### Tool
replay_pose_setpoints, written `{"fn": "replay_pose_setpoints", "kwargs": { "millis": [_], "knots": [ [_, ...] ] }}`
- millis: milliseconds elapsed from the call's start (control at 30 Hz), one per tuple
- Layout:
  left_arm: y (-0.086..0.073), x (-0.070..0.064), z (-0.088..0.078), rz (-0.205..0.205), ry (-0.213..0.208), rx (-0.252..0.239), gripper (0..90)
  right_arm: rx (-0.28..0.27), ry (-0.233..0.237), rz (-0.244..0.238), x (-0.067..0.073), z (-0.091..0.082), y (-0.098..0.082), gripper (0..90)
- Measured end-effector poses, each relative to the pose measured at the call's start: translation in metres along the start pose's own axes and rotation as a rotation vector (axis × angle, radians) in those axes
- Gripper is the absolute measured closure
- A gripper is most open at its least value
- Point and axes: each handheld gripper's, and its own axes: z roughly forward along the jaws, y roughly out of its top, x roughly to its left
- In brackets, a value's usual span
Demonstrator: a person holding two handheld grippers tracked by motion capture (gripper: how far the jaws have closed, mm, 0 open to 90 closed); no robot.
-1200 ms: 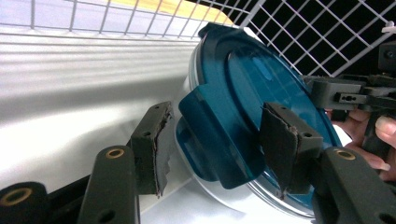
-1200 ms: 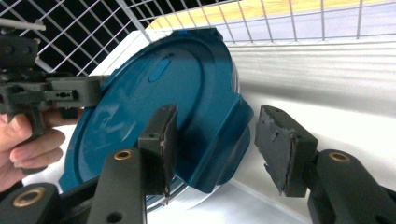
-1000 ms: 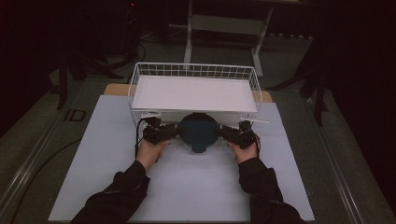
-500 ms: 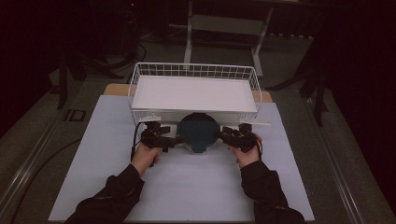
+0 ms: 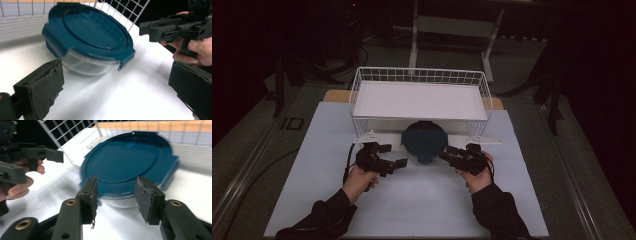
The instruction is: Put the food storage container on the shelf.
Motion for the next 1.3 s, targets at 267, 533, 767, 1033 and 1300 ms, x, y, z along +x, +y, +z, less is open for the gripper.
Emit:
{"fn": "replay_pose_setpoints", "kwargs": {
  "millis": [267,533,767,1033,1300],
  "knots": [
    [-0.009,-0.012,-0.016,0.039,0.002,-0.014,0.2,0.057,0.03,-0.014,0.018,0.007,-0.01,64.5],
    [-0.02,-0.021,-0.022,0.068,0.001,-0.016,0.2,0.128,0.047,-0.046,0.029,0.025,-0.018,87.5],
    [-0.027,-0.021,-0.021,0.068,-0.005,-0.018,0.2,0.161,0.044,-0.047,0.027,0.041,-0.022,89.9],
    [-0.029,-0.021,-0.019,0.072,-0.001,-0.015,0.2,0.161,0.021,-0.046,0.021,0.05,-0.016,89.9],
    [-0.029,-0.02,-0.019,0.08,0.002,-0.023,0.2,0.144,-0.011,-0.053,0.013,0.061,-0.007,89.9]
  ]
}}
